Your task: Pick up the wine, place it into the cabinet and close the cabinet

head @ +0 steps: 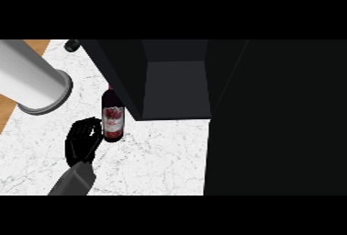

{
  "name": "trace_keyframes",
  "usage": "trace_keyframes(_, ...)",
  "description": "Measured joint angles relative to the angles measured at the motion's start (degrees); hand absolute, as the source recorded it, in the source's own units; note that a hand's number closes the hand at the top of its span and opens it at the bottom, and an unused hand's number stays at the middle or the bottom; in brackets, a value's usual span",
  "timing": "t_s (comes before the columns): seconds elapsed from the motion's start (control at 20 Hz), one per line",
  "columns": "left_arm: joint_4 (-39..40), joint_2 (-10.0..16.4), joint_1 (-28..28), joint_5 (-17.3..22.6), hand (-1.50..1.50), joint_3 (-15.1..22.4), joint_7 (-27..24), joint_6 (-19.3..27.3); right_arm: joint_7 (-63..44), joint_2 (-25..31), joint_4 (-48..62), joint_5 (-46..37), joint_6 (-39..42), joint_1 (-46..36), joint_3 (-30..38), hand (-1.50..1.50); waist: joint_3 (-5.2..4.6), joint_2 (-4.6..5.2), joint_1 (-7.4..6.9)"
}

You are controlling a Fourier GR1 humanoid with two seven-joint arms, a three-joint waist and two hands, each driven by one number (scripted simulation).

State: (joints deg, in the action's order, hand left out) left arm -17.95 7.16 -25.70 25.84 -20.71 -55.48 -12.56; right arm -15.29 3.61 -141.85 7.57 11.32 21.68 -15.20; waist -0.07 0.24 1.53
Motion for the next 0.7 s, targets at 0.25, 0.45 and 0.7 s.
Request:
trace_keyframes(0.25,0.8,0.0,-1.8,-2.9,1.50,1.5,-2.6,3.9,0.0,0.2,0.0,0.0,0.4,-0.3,0.9,-1.50,0.01,0.05,-0.06)
trace_keyframes(0.45,0.6,0.8,-1.4,-6.3,1.50,4.0,-4.2,5.7,-0.8,-0.2,0.1,-0.4,-0.4,-0.9,0.0,-1.50,0.05,-0.06,-0.24)
trace_keyframes(0.7,-0.7,1.9,2.5,-13.1,1.50,11.4,-2.6,3.4,-0.1,-0.4,0.4,-0.8,-0.3,-0.4,-0.3,-1.50,0.17,-0.42,-0.81)
